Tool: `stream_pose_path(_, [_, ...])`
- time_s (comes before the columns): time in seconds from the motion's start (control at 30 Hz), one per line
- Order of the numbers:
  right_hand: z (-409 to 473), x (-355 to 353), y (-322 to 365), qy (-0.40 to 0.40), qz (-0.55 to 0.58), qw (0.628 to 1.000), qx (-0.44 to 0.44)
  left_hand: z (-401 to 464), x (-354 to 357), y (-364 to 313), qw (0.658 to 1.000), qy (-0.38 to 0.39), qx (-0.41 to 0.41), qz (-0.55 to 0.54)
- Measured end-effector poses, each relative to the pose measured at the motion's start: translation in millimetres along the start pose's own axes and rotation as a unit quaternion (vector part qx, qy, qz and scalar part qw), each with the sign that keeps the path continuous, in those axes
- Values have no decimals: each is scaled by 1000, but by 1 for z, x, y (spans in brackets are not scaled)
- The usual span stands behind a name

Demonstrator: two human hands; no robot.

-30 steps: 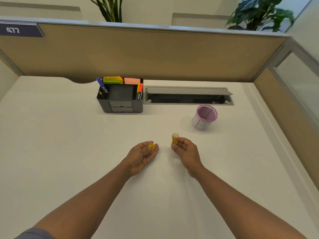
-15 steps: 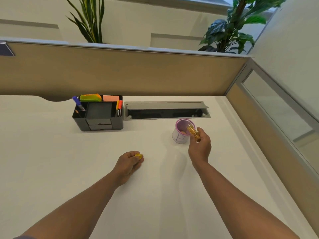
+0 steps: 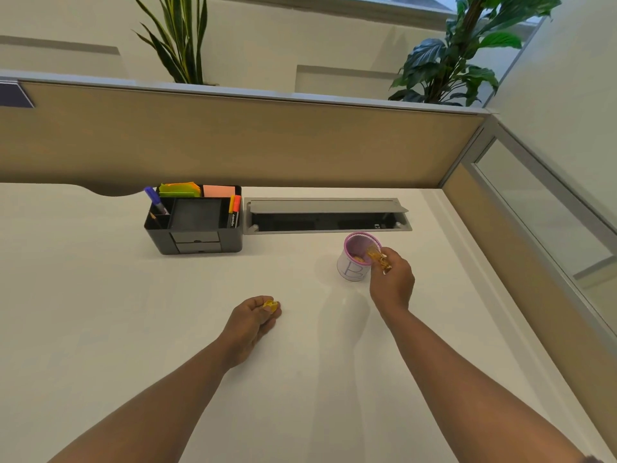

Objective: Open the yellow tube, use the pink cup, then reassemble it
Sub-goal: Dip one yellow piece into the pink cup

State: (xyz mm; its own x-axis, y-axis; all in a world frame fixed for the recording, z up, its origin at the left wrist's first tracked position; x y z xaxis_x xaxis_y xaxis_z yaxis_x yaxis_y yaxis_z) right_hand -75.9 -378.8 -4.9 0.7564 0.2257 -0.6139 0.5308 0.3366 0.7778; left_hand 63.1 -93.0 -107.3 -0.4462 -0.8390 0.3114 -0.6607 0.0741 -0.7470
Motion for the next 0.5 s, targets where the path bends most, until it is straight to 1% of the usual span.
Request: stream_pose_path(0.5, [2,1,5,7,-32,999,12,-3,1,0,1000,3,11,-6])
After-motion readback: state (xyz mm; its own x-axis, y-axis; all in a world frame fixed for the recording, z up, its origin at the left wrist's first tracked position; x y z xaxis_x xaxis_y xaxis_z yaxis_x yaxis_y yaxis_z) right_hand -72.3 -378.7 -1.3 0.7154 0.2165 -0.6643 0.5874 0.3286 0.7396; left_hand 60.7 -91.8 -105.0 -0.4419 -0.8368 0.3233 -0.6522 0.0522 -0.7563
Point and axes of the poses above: each hand's wrist, its own z-axis towards the middle knuckle, its own x-axis out of the palm, y = z × x, the point moved 6 cm from there along z, towards the middle knuckle, and after that the axes turned 1 degree about y, right-handed, at the moved point
